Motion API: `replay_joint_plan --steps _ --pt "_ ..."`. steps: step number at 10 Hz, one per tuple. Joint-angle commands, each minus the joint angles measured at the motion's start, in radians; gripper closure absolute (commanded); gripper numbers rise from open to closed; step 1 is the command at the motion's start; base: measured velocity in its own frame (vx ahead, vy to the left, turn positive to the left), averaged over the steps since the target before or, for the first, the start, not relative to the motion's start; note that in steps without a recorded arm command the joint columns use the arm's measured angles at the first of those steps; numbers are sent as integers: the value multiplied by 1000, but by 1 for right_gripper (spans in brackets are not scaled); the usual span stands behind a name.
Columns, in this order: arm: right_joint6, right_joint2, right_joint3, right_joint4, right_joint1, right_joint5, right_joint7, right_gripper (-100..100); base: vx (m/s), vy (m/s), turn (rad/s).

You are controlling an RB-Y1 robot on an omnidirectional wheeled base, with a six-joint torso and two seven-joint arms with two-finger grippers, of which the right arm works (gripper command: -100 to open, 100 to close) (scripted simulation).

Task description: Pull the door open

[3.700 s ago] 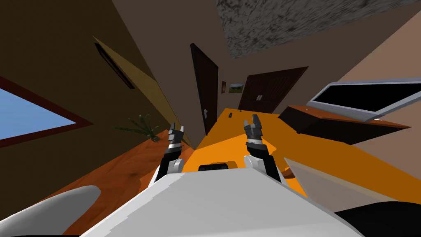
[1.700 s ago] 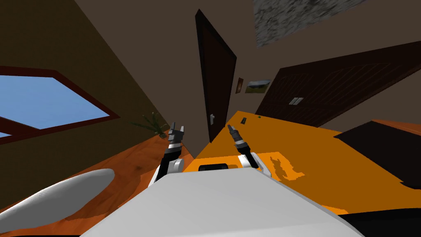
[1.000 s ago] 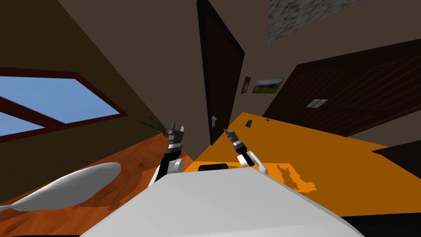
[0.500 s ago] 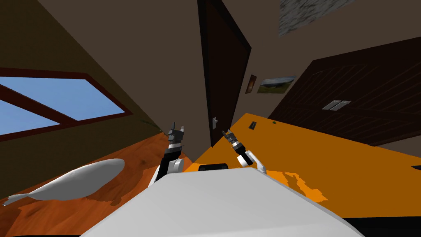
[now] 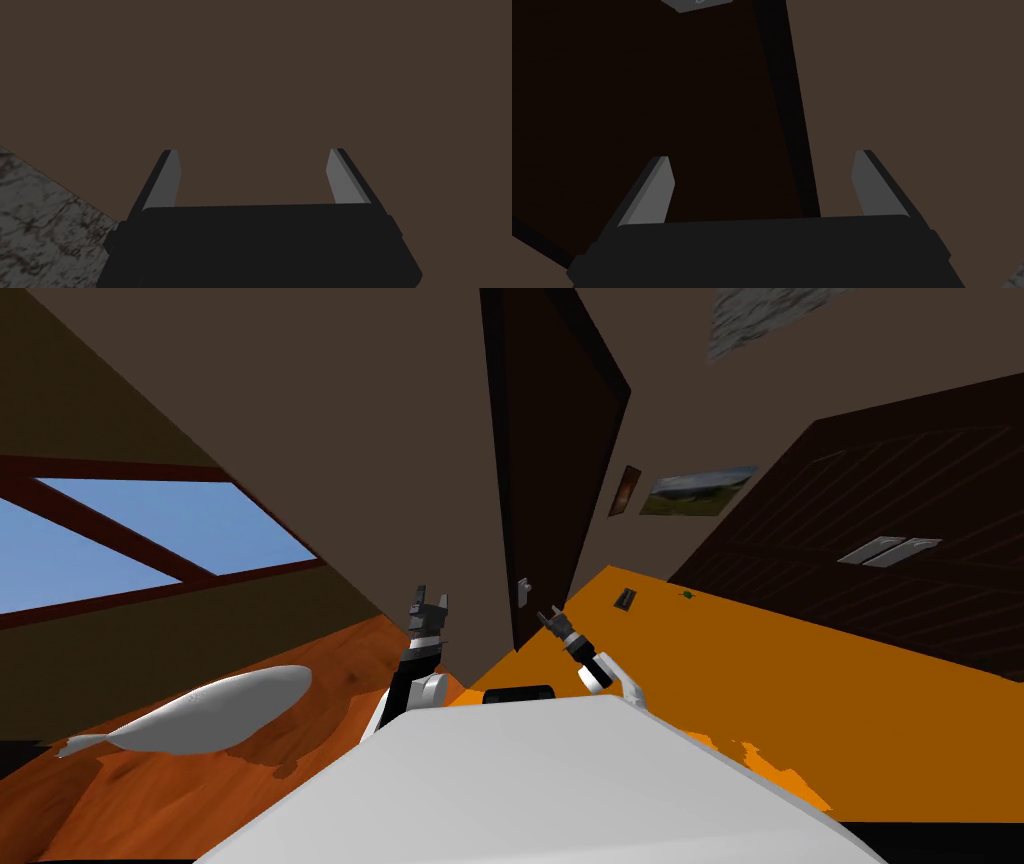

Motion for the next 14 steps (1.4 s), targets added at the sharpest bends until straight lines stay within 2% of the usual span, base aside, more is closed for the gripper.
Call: replay_joint_plan --steps 1,8,9,10,14 --pt "-11 -5 3 28 -9 14 15 -100 107 -54 44" --pt "-34 -53 33 151 -62 103 93 -100 150 -83 100" --pt "-29 -50 31 139 -58 96 84 -100 76 -40 20" --pt "-22 -39 25 173 -89 86 101 -100 5 3 94" --pt "4 -5 8 270 -177 51 145 -100 -16 16 117"
